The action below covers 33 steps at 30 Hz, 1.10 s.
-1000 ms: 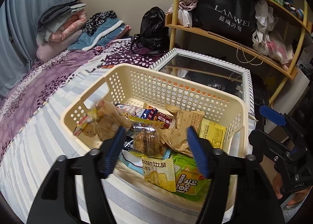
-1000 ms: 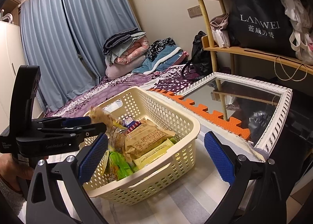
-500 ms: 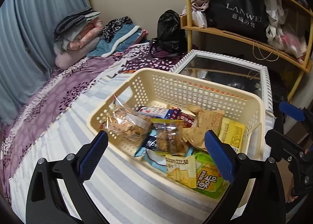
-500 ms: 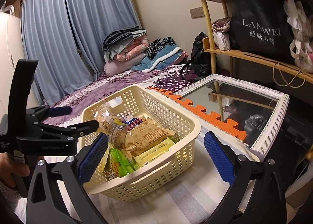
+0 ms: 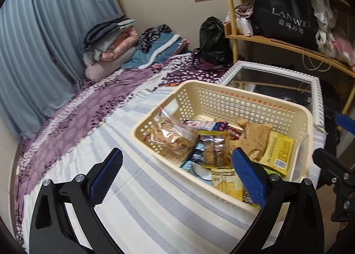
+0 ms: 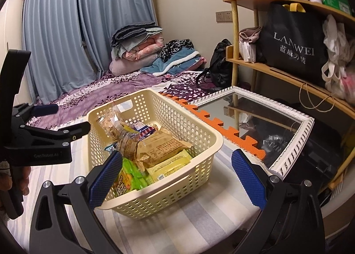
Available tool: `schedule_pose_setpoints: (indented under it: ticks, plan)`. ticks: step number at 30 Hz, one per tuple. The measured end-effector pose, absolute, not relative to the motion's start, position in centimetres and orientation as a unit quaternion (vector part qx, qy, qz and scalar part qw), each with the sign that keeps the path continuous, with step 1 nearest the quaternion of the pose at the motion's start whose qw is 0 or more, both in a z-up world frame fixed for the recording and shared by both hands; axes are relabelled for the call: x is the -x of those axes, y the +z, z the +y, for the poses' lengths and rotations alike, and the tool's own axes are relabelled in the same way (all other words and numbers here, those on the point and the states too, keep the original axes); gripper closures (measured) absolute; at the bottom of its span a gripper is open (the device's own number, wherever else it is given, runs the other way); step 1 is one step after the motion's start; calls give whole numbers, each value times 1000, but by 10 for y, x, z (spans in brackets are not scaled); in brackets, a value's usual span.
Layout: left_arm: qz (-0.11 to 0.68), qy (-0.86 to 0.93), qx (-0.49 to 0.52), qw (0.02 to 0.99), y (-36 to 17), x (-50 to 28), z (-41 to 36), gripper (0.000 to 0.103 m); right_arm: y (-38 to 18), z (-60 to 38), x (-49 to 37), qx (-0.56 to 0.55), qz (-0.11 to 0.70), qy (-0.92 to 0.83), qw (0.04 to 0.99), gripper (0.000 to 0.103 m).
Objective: Organize snacks
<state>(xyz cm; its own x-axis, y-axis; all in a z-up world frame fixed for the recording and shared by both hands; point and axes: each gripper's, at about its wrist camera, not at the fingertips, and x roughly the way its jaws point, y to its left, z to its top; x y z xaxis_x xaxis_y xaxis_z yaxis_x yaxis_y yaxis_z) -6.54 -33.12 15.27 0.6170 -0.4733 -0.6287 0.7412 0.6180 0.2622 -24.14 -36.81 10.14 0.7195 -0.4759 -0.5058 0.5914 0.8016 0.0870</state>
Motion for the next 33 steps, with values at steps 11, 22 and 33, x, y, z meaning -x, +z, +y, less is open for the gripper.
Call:
schedule_pose_setpoints:
  ticks: [11,22,33]
  plan:
    - [248,-327,-260,874,154,72,-311,3,105,-349,239,-91,255,-291,917,5]
    - [239,-302,-271,882,150,75,-301,3,103,-331,231,-55,276,-294,913,5]
    - [237,-299,-282,880,145,76,-300,3,99,-327,225,-50,286,-288,913,5]
